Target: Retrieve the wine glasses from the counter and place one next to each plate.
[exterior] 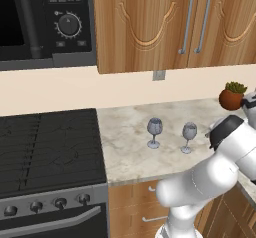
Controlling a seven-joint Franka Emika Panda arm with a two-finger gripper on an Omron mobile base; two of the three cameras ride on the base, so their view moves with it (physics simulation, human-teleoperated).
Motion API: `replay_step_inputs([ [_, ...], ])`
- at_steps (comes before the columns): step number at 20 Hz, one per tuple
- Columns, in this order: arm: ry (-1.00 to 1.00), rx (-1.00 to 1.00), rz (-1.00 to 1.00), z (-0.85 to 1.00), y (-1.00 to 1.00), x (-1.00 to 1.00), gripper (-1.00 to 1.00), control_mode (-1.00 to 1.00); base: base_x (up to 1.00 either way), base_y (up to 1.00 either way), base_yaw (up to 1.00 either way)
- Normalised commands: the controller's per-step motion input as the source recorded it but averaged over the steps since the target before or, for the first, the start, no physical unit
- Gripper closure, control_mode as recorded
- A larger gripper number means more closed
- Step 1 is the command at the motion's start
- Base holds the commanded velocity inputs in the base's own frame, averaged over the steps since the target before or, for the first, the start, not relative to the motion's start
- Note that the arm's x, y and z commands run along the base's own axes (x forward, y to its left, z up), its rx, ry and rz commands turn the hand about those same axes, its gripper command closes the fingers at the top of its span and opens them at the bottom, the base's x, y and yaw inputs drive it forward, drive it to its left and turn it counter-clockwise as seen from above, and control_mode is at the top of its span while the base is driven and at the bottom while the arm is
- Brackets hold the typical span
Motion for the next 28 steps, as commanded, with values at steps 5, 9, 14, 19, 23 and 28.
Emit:
replay_step_inputs([
  [5, 0.00, 0.09, 0.00, -0.08, 0.09, 0.00, -1.00, -1.00, 0.00, 0.00, 0.00],
  [9, 0.00, 0.09, 0.00, -0.08, 0.00, 0.00, -1.00, -1.00, 0.00, 0.00, 0.00],
  [14, 0.02, 0.07, 0.00, -0.01, 0.13, 0.01, -1.00, -1.00, 0.00, 0.00, 0.00],
  [19, 0.03, 0.04, 0.00, -0.06, 0.11, 0.00, -1.00, -1.00, 0.00, 0.00, 0.00],
  [23, 0.01, 0.00, -0.03, -0.02, 0.06, 0.00, -1.00, -1.00, 0.00, 0.00, 0.00],
  [28, 0.01, 0.00, -0.08, 0.00, 0.06, 0.00, -1.00, -1.00, 0.00, 0.00, 0.00],
])
